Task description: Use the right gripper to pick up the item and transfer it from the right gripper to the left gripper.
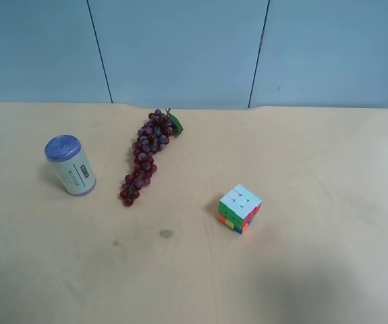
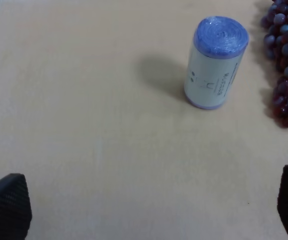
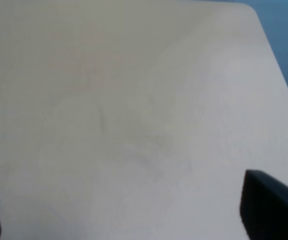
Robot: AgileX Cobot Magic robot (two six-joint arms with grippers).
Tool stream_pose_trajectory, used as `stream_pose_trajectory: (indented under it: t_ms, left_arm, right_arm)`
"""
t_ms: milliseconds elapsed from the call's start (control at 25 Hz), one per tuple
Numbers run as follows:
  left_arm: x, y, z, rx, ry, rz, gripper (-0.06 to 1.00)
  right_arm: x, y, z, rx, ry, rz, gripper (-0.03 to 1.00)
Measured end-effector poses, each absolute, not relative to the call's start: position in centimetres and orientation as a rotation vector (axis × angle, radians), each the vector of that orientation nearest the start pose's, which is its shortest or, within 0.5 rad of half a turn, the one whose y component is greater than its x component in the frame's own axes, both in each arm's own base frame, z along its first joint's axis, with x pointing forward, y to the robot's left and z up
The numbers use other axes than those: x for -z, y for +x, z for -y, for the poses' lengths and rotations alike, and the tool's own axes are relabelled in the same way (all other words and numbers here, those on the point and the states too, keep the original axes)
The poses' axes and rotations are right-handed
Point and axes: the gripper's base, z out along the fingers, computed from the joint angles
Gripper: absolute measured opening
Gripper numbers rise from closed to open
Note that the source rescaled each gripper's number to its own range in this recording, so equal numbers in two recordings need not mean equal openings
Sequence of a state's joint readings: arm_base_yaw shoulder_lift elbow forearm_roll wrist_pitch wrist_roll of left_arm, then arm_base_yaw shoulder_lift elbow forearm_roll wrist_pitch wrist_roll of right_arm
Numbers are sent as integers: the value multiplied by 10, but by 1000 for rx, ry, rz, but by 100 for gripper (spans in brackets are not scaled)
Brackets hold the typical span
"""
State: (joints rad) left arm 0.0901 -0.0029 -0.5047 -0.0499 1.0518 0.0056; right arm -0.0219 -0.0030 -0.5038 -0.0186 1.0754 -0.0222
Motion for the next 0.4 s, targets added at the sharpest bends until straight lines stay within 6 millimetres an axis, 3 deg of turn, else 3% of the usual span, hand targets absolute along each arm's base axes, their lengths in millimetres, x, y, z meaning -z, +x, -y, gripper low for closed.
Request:
stream_pose_trajectory:
  t_ms: [400]
  left_arm:
    - [-278,-5,4,-1,-84,-2029,100]
  right_arm:
    - [-277,-6,1,50,1,-2052,81]
